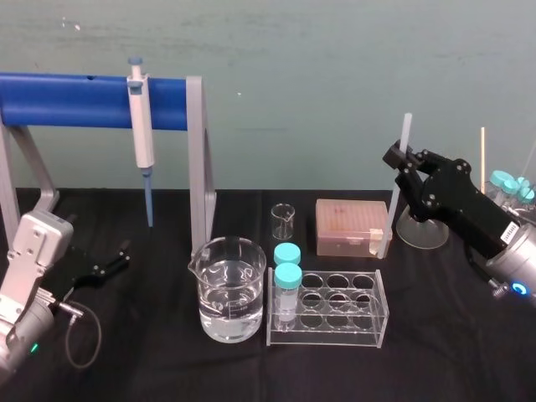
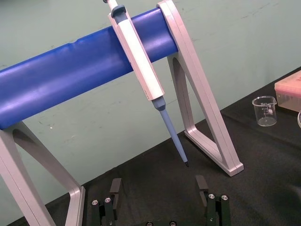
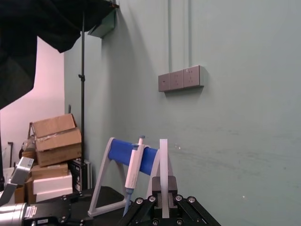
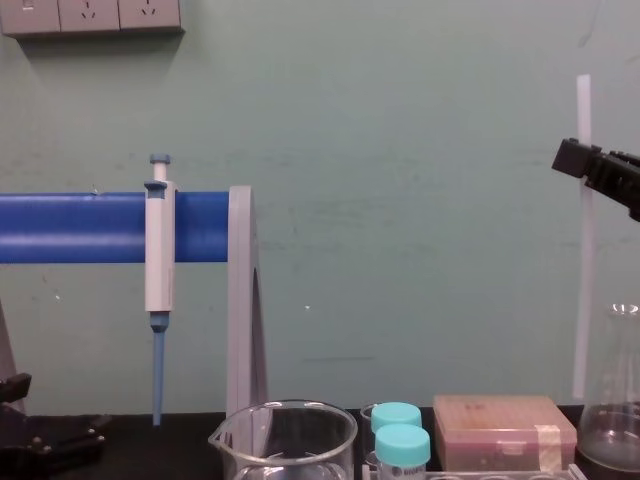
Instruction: Pick up the stirring rod with one hand, then place it down.
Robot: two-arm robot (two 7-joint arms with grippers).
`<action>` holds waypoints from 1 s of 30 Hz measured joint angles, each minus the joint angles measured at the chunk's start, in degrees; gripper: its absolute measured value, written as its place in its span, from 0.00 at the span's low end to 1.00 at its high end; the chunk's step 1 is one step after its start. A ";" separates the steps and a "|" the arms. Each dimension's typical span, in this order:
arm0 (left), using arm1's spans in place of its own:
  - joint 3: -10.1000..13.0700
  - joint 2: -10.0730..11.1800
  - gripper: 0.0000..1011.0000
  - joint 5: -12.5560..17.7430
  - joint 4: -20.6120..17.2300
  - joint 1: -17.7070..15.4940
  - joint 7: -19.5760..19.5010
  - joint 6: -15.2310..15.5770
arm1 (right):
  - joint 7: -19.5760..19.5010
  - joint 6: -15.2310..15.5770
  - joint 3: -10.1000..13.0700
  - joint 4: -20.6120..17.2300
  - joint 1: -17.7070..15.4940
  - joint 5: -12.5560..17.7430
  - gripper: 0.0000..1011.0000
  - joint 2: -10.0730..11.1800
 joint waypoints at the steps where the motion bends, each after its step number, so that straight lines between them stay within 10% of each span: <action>1: 0.00 0.00 0.99 0.00 0.00 0.00 0.00 0.00 | 0.04 0.03 -0.09 0.06 0.07 0.02 0.07 0.06; 30: 0.00 0.00 0.99 0.00 0.00 0.00 0.00 0.00 | 1.00 0.67 -2.27 0.51 0.66 0.32 0.07 1.78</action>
